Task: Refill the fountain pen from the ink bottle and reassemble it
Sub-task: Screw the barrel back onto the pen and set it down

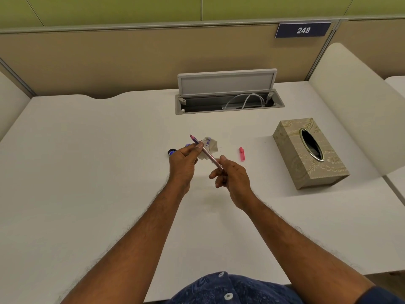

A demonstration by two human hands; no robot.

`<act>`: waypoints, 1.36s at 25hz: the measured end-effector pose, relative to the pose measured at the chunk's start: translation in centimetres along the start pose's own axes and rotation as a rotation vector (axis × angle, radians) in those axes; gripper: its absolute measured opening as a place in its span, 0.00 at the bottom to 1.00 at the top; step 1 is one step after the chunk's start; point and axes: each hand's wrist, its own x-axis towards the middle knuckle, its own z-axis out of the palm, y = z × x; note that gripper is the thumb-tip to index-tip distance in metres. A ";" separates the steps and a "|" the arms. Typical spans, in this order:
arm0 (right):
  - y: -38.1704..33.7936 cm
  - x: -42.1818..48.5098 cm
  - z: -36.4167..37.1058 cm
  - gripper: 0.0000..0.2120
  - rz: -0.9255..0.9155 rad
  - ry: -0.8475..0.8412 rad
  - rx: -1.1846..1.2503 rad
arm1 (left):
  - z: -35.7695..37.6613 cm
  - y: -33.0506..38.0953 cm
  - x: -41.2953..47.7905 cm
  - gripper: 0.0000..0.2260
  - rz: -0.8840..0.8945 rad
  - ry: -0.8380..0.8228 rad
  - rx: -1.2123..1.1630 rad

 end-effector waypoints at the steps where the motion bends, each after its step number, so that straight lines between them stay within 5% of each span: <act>1: 0.0 -0.1 -0.1 0.10 -0.048 0.004 -0.001 | 0.0 -0.1 0.0 0.11 -0.004 0.013 0.005; 4: 0.3 -0.1 -0.1 0.05 -0.092 0.021 -0.015 | -0.1 0.0 -0.1 0.10 -0.005 0.013 0.003; 8: 0.0 0.1 0.2 0.18 0.020 -0.005 0.014 | -0.2 0.1 -0.2 0.08 -0.007 -0.003 -0.020; 14: 0.2 0.1 0.1 0.06 -0.140 0.040 -0.065 | -0.1 0.1 -0.1 0.10 -0.018 0.032 -0.006; 23: 0.8 0.3 0.0 0.16 -0.030 -0.093 -0.088 | -0.5 0.0 0.1 0.06 0.015 0.007 0.017; 30: 1.5 0.7 0.5 0.07 -0.403 0.154 -0.534 | -0.1 -0.5 -0.1 0.09 -0.002 0.028 0.058; 34: 1.7 1.1 0.4 0.05 -0.453 0.162 -0.628 | -0.2 -1.1 0.1 0.09 -0.024 0.010 0.053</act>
